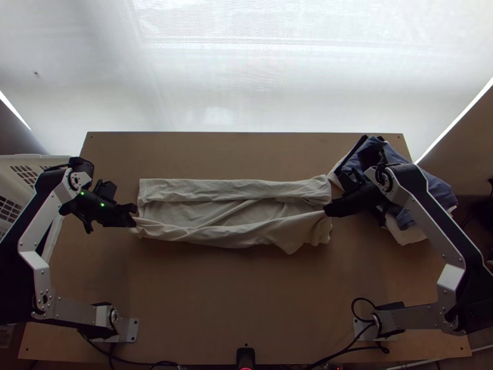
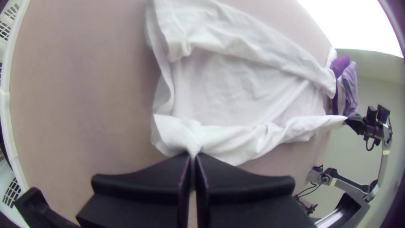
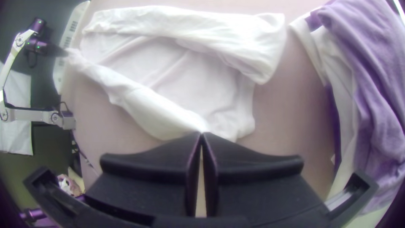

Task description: Fold the t-shirt

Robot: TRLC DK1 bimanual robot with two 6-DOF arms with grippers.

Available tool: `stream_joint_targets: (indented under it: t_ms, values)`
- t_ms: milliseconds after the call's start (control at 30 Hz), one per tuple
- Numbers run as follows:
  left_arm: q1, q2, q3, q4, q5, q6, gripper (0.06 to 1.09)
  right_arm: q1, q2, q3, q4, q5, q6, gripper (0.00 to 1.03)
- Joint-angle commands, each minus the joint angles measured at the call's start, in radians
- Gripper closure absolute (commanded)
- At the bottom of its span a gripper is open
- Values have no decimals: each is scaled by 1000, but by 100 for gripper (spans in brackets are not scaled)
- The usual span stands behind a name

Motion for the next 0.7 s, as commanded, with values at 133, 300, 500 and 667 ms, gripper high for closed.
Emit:
stream_joint_targets:
  t_ms: [133,300,500,667]
  values:
    - [63,67,112,-15,23,-52,105,-29,38,65,1,11,-16,100]
    - [65,87,135,-13,23,-63,105,-29,64,108,12,11,-12,100]
    - [49,108,175,-13,23,-80,105,-29,119,174,17,11,-8,100]
    - [26,153,240,-1,25,-137,105,-29,161,225,18,12,-7,100]
